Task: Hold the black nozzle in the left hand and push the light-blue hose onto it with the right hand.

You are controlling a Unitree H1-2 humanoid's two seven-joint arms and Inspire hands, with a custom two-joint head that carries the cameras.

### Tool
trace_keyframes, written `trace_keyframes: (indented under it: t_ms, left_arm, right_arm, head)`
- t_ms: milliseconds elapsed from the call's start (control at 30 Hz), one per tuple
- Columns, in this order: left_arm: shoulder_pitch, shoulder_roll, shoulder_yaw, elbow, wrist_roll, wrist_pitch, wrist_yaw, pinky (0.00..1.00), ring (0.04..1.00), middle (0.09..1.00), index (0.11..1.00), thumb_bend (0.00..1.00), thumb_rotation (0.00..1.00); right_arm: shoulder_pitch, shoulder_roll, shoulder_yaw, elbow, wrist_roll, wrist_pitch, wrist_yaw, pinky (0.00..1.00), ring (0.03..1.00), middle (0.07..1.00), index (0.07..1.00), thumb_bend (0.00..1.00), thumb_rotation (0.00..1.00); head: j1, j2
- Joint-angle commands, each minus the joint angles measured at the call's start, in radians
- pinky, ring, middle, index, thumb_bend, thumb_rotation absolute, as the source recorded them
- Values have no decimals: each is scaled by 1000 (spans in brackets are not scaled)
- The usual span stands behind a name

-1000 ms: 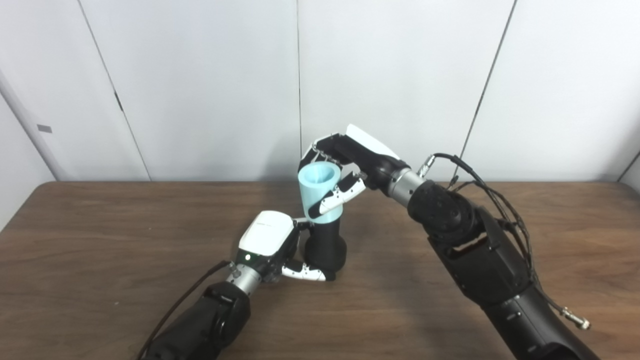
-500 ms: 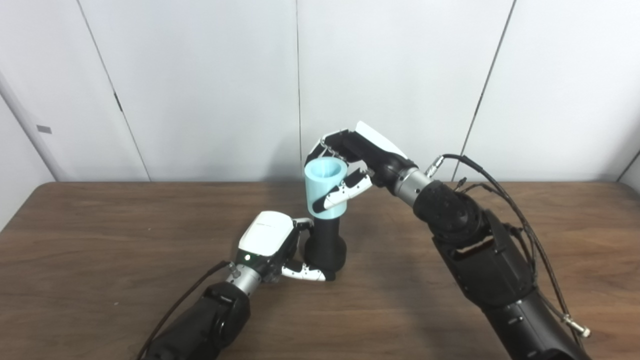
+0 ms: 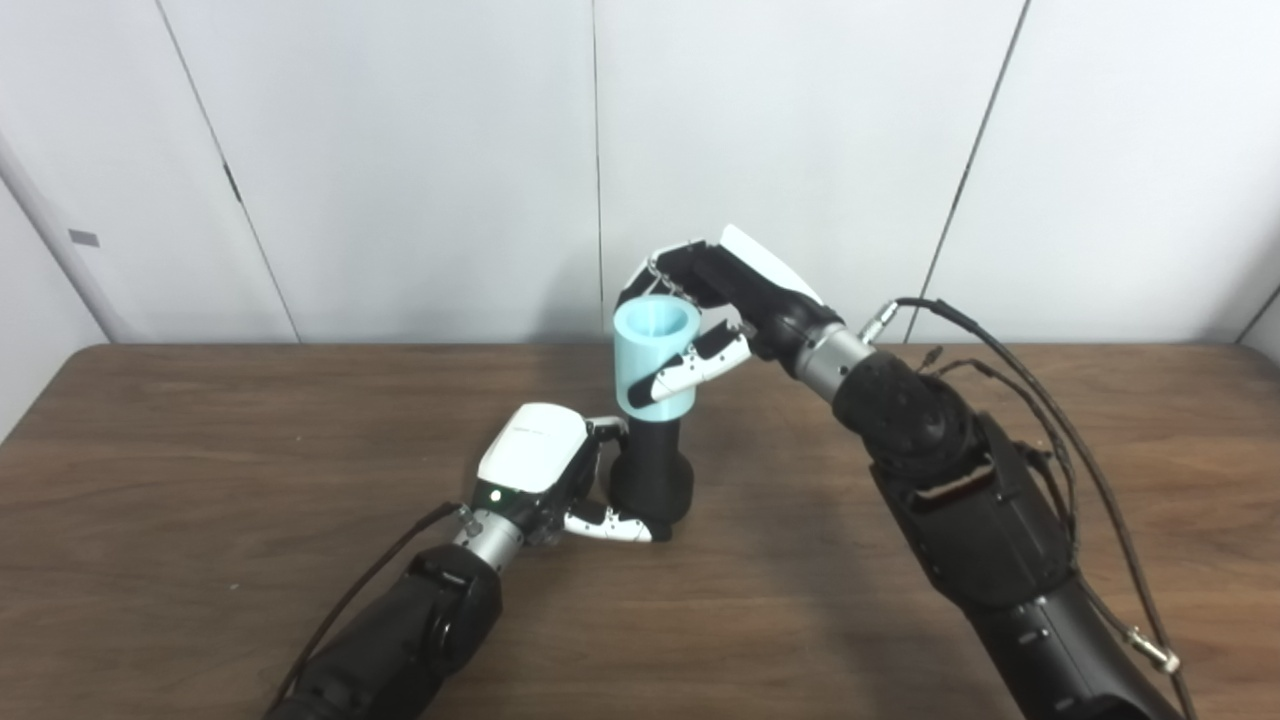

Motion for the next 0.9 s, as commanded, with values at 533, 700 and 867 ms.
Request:
trace_keyframes:
  t_ms: [533,700,867]
  left_arm:
    - [152,-28,-81,37,27,2,-164,297,379,441,534,498,0]
    - [153,-26,-83,28,30,9,-172,284,375,440,534,498,0]
    - [154,-20,-85,14,30,21,-184,310,384,446,530,499,0]
  right_arm:
    - [-37,-21,-36,1,12,-23,-29,339,423,475,516,517,0]
    - [-30,-14,-40,9,11,-20,-35,331,411,473,529,515,0]
    - [-24,-11,-36,7,13,-11,-29,333,409,473,537,514,0]
  head:
    - [-3,15]
    - [1,21]
    - [1,25]
